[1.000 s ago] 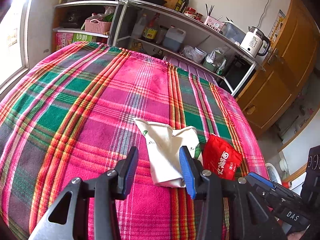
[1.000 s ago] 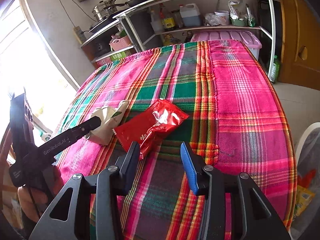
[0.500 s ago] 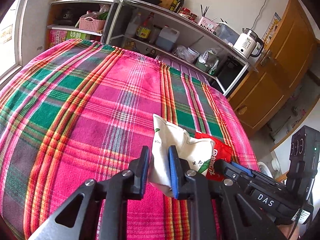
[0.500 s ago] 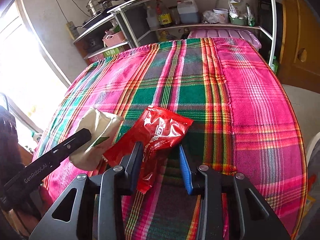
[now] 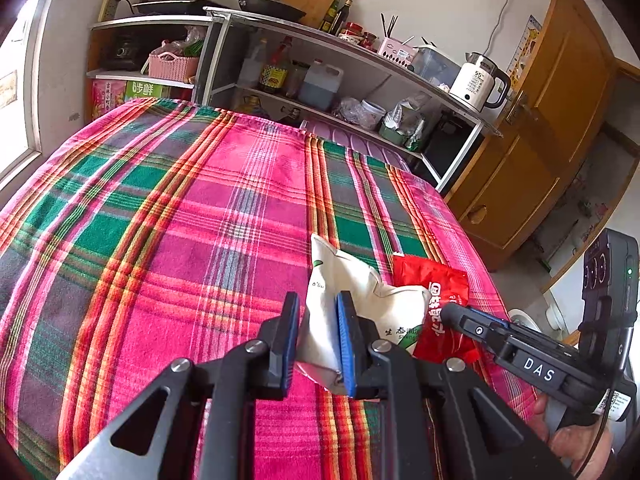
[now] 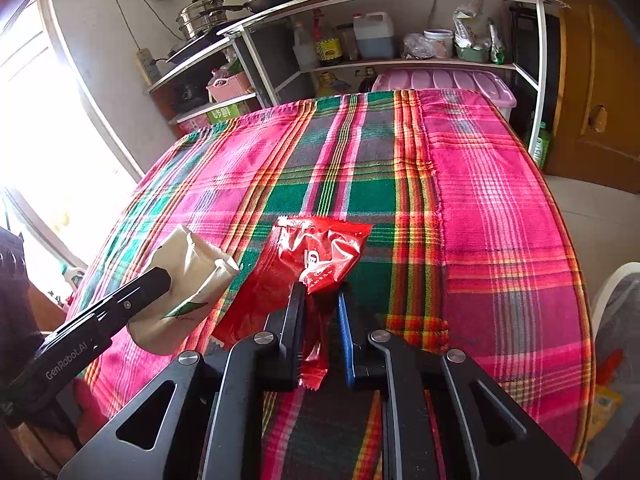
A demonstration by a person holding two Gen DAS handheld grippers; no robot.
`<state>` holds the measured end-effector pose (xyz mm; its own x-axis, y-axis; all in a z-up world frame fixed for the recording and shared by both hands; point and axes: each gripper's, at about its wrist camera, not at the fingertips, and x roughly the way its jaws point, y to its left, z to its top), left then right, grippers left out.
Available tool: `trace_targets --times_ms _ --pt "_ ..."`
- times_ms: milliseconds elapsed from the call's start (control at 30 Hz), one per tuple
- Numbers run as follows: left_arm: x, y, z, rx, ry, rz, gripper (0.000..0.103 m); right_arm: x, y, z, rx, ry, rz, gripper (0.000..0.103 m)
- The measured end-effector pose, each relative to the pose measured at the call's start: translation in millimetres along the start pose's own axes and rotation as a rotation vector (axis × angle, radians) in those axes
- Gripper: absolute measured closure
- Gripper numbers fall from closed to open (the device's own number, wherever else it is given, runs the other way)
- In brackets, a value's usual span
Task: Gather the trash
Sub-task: 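Carry the white cloth bag and red wrapper over the bin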
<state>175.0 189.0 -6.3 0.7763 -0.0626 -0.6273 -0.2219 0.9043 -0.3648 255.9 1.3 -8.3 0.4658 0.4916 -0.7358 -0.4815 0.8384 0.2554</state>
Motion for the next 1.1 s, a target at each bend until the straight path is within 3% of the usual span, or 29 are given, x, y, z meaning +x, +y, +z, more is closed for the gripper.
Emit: trace_targets --times_ms 633,1100 --pt "-39 -75 -25 0.13 -0.014 -0.034 0.083 -94 -46 -39 0.059 -0.107 -0.032 0.088" --pt "-33 -145 -38 0.225 0.007 -0.111 0.083 -146 -99 -63 0.126 -0.177 -0.097 0.088"
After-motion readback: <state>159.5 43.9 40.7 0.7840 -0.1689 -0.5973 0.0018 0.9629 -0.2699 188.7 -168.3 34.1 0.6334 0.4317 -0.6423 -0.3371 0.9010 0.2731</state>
